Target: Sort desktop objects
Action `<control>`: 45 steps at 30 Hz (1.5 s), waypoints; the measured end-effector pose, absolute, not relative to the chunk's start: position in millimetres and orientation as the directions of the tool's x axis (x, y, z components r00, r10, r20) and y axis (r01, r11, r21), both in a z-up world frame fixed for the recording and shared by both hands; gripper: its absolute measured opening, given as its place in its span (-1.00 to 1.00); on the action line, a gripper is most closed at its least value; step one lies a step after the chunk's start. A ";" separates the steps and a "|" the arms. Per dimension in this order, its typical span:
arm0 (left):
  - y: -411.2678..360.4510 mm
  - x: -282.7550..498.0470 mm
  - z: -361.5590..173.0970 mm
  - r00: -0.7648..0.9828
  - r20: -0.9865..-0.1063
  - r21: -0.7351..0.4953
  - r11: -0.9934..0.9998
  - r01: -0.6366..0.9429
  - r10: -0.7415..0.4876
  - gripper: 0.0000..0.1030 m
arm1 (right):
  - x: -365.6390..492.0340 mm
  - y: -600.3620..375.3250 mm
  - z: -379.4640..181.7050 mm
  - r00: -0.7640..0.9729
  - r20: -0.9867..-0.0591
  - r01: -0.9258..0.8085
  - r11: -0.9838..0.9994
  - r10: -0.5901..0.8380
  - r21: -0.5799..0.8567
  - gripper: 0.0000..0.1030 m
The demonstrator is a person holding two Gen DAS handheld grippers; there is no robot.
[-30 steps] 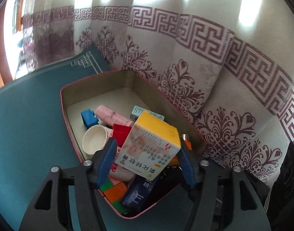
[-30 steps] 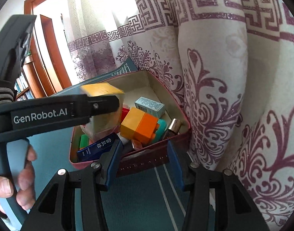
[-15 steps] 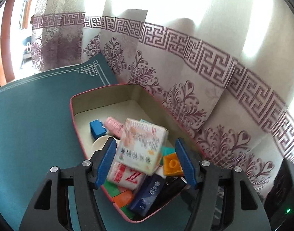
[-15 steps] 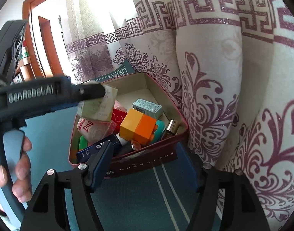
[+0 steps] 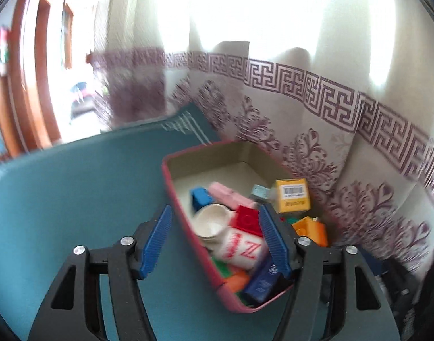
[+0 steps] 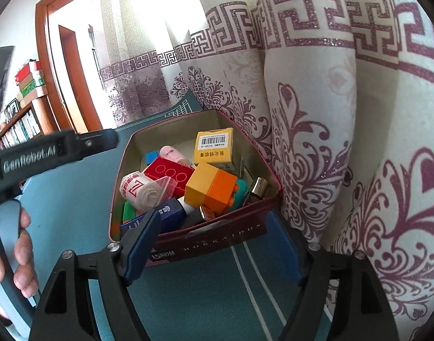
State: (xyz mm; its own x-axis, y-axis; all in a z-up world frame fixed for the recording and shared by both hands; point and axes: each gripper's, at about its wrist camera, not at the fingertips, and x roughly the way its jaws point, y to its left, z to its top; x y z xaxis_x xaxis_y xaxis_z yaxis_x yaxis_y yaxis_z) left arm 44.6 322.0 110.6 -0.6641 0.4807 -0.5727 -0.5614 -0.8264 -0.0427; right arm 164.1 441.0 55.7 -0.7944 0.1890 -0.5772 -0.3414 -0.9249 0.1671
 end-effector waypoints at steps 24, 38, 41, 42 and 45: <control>271.1 118.0 126.7 -0.817 -0.432 0.057 -0.892 -0.449 0.383 0.88 | 209.6 397.6 57.6 -0.780 -0.603 -0.282 -0.954 0.164 0.105 0.99; 260.1 160.2 134.6 -0.817 -0.416 0.085 -0.878 -0.472 0.399 0.88 | 225.3 364.6 72.2 -0.800 -0.572 -0.236 -0.972 0.181 0.023 0.99; 263.0 162.6 135.4 -0.805 -0.424 0.081 -0.868 -0.489 0.414 0.88 | 229.0 370.2 73.2 -0.798 -0.576 -0.249 -0.968 0.177 0.046 0.99; 264.1 163.9 135.3 -0.800 -0.427 0.080 -0.864 -0.497 0.420 0.88 | 230.1 372.3 73.1 -0.797 -0.577 -0.255 -0.965 0.178 0.054 0.99; 266.6 166.6 134.7 -0.793 -0.432 0.083 -0.856 -0.510 0.430 0.88 | 231.8 376.5 72.1 -0.791 -0.582 -0.272 -0.961 0.190 0.056 1.00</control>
